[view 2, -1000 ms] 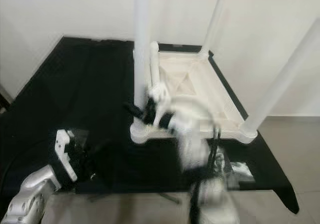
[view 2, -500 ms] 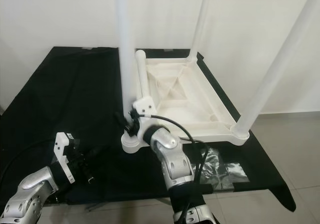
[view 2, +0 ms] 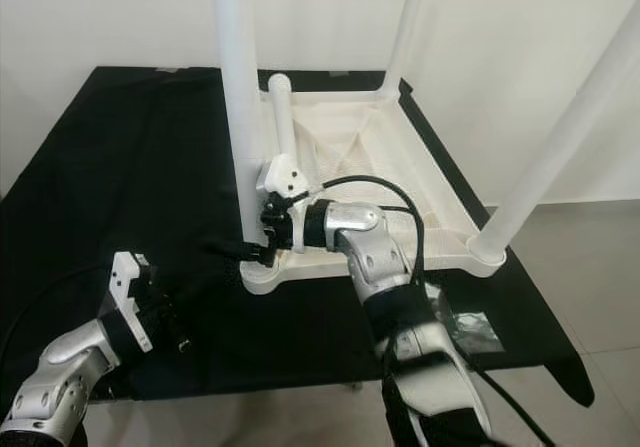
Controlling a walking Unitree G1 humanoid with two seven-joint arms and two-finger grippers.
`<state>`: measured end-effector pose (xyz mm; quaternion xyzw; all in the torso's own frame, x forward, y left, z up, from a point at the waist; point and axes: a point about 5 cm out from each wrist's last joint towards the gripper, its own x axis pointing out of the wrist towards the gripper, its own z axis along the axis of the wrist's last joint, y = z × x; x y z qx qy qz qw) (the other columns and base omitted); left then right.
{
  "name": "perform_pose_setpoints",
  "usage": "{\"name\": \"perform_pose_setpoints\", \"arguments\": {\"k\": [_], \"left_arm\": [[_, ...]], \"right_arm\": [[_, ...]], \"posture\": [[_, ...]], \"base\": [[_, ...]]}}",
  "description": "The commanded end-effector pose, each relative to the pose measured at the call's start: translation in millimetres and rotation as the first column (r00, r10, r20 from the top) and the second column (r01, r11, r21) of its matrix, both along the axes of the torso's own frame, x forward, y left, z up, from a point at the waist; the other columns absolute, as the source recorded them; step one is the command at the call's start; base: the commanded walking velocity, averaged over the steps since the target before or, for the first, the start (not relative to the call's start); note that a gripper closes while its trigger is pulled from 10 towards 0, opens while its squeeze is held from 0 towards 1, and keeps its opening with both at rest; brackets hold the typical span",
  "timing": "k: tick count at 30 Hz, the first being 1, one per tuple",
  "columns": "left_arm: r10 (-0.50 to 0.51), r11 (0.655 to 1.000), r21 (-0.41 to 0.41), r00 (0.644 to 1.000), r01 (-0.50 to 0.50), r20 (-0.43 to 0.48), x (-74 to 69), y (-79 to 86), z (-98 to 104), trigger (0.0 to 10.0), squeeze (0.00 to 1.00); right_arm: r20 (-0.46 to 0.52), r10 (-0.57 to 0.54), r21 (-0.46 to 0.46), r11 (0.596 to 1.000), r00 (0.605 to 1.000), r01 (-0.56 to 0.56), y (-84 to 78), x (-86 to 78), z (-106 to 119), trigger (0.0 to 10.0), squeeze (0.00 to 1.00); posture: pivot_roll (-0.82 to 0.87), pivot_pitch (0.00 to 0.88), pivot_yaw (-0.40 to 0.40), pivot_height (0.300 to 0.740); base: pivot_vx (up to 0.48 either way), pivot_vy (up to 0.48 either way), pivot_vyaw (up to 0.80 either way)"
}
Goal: Building children table
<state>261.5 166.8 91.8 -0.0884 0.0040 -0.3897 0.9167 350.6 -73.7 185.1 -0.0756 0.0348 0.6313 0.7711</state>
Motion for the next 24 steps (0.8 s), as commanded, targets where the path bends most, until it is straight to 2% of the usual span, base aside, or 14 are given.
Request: {"name": "perform_pose_setpoints", "arguments": {"k": [1, 2, 3, 9, 15, 18, 20, 21, 23, 24], "left_arm": [[0.001, 1.000, 0.005, 1.000, -0.001, -0.011, -1.1, -1.2, -3.5, 10.0, 0.00], [0.001, 1.000, 0.005, 1.000, -0.001, -0.011, -1.4, -1.5, -3.6, 10.0, 0.00], [0.000, 1.000, 0.004, 1.000, 0.000, -0.011, -1.6, -1.7, -3.7, 10.0, 0.00], [-0.001, 1.000, -0.002, 1.000, 0.001, -0.012, -3.8, -2.8, -4.1, 10.0, 0.00], [-0.003, 1.000, -0.004, 1.000, 0.003, -0.013, -5.3, -3.0, -4.4, 10.0, 0.00], [-0.004, 1.000, -0.004, 1.000, 0.004, -0.014, -6.5, -2.6, -4.4, 10.0, 0.00], [-0.006, 1.000, -0.003, 1.000, 0.006, -0.015, -7.4, -2.0, -4.4, 10.0, 0.00], [-0.006, 1.000, -0.003, 1.000, 0.006, -0.015, -7.4, -2.0, -4.4, 10.0, 0.00], [-0.007, 1.000, -0.002, 1.000, 0.007, -0.016, -8.2, -1.0, -4.1, 10.0, 0.00], [-0.007, 1.000, -0.002, 1.000, 0.007, -0.016, -8.2, -1.0, -4.1, 10.0, 0.00]], "right_arm": [[-0.003, 0.018, -0.016, 1.000, 1.000, -0.018, 2.6, 4.3, 2.4, 10.0, 0.00], [-0.026, 0.026, -0.005, 1.000, 0.999, -0.026, 0.1, 6.3, 2.8, 1.5, 0.00], [-0.040, 0.033, 0.003, 0.999, 0.999, -0.033, -1.6, 7.3, 3.1, 0.0, 0.00], [-0.066, 0.006, -0.012, 1.000, 0.998, -0.007, -20.4, 10.0, -5.4, 0.0, 0.00], [-0.047, -0.022, -0.006, 1.000, 0.999, 0.022, -33.7, 8.0, -10.1, 0.0, 0.00], [-0.021, -0.058, -0.002, 0.998, 0.998, 0.058, -46.4, 4.5, -14.0, 0.0, 0.00], [0.004, -0.158, -0.005, 0.987, 0.987, 0.158, -57.5, 1.1, -18.2, 0.0, 0.00], [0.004, -0.158, -0.005, 0.987, 0.987, 0.158, -57.5, 1.1, -18.2, 0.0, 0.00], [0.006, -0.314, -0.016, 0.949, 0.949, 0.314, -63.2, -1.2, -26.3, 0.0, 0.00], [0.006, -0.314, -0.016, 0.949, 0.949, 0.314, -63.2, -1.2, -26.3, 0.0, 0.00]], "posture": [[0.04, 0.000, -0.060, 0.740], [0.04, 0.000, -0.063, 0.740], [0.04, 0.000, -0.063, 0.740], [0.04, 0.002, -0.067, 0.740], [0.03, 0.008, -0.065, 0.740], [0.02, 0.019, -0.060, 0.740], [0.02, 0.030, -0.058, 0.740], [0.02, 0.030, -0.058, 0.740], [0.01, 0.038, -0.062, 0.740], [0.01, 0.038, -0.062, 0.740]], "base": [[0.000, 0.000, 0.00], [0.000, 0.000, 0.00], [0.000, 0.000, 0.00], [0.000, 0.000, 0.00], [0.000, 0.000, 0.00], [0.000, 0.000, 0.00], [0.000, 0.000, 0.00], [0.000, 0.000, 0.00], [0.000, 0.000, 0.00], [0.000, 0.000, 0.00]]}}
